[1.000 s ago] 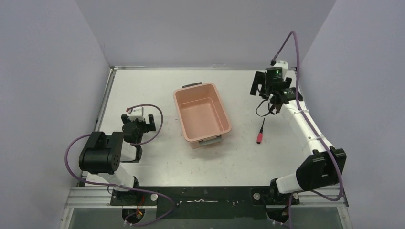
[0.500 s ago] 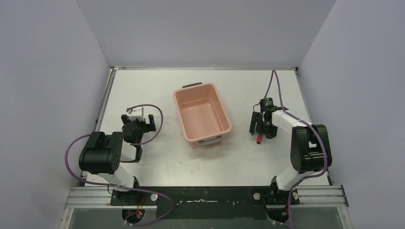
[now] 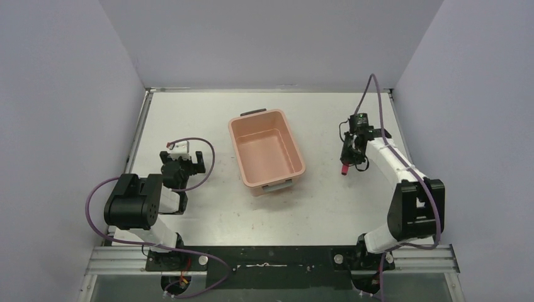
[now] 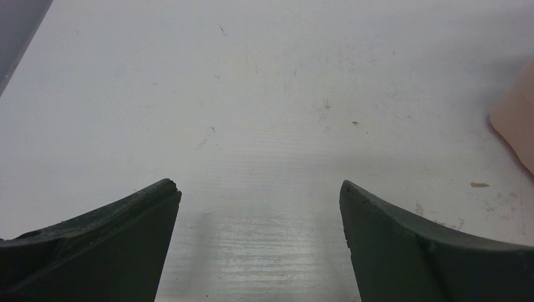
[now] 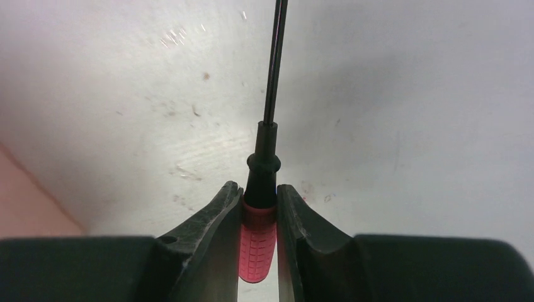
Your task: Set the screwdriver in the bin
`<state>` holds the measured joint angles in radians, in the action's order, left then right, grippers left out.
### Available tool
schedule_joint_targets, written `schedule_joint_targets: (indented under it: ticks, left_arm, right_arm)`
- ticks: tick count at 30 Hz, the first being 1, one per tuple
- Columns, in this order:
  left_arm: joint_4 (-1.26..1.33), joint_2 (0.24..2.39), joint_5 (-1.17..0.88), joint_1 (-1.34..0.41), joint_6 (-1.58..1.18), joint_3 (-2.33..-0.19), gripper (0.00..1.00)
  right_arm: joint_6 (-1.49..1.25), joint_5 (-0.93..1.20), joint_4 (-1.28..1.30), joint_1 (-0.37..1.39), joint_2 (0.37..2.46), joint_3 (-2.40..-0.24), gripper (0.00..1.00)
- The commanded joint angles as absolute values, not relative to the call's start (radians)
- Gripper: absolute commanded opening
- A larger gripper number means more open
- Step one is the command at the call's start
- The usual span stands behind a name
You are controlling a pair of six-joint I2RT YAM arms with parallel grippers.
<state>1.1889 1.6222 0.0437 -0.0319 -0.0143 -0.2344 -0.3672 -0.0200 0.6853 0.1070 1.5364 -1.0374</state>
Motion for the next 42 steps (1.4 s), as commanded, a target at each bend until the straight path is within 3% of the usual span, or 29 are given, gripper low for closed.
schedule_joint_targets:
  ticks: [1, 8, 21, 35, 42]
  left_arm:
    - [1.235, 1.614, 0.038, -0.034, -0.015, -0.244, 0.97]
    - [1.235, 1.614, 0.037, -0.034, -0.014, -0.244, 0.97]
    - [1.236, 1.615, 0.038, -0.034, -0.015, -0.244, 0.97]
    - [1.235, 1.613, 0.037, -0.034, -0.015, -0.244, 0.97]
    - [1.235, 1.614, 0.038, -0.034, -0.014, -0.244, 0.97]
  right_arm:
    - [-0.35, -0.106, 0.842, 0.118, 1.398, -1.241, 0.0]
    - [-0.383, -0.137, 0.958, 0.193, 1.383, -1.542, 0.0]
    - [-0.39, -0.201, 0.836, 0.708, 1.652, -1.844, 0.0]
    - [-0.401, -0.014, 0.681, 0.744, 2.068, -1.718, 0.0]
    - [-0.436, 0.021, 0.623, 0.748, 2.162, -1.667, 0.0]
